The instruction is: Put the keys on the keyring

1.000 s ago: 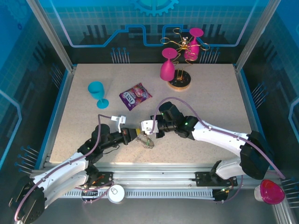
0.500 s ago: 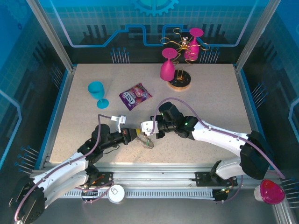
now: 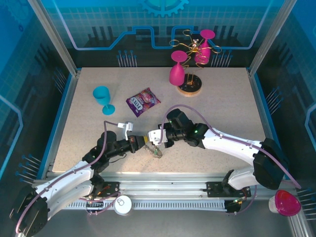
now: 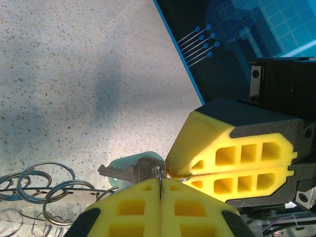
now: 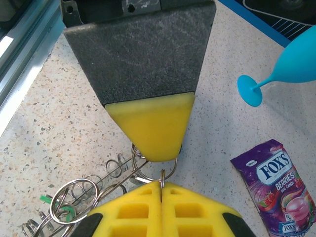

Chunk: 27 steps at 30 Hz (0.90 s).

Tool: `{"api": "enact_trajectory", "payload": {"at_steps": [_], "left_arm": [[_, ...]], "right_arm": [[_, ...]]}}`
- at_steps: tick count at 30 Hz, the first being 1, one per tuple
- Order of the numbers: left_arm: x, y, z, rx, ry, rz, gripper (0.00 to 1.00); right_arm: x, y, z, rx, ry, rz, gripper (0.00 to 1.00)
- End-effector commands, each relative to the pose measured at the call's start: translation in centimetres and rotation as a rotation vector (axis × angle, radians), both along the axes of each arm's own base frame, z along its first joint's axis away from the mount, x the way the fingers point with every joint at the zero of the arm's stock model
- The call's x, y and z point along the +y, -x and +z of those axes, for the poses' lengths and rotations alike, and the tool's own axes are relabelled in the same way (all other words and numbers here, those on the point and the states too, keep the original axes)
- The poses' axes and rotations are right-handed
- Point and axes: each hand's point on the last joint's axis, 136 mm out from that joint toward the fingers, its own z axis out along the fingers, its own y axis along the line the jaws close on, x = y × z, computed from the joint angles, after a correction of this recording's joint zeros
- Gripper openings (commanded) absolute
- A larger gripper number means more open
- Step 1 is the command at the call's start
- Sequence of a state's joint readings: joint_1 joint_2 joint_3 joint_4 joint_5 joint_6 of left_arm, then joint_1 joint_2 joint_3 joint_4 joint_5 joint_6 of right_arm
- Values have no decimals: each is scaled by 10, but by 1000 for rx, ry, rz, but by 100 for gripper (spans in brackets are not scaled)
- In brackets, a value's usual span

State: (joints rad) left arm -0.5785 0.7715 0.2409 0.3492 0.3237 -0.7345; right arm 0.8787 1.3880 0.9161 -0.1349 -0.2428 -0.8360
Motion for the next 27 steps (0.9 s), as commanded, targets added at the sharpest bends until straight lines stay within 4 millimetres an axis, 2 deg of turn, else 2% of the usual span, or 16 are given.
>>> {"api": "enact_trajectory", "payload": {"at_steps": [1,9,17,27], "left_arm": [[-3,-7,41,-113,84,0,0],[-5,-3,48,-137,104,-28,0],[-6,-2,43,-127,94,-36,0],[-3,-5,39,-116,84,-11,0]], "right_arm": [[-2,17,-13,47,55,50,0],[-3,26,-17,93,76,73,0],[-3,-5,7,18,-18,-59,0],[-6,3,12,34,-43,-36,0]]}}
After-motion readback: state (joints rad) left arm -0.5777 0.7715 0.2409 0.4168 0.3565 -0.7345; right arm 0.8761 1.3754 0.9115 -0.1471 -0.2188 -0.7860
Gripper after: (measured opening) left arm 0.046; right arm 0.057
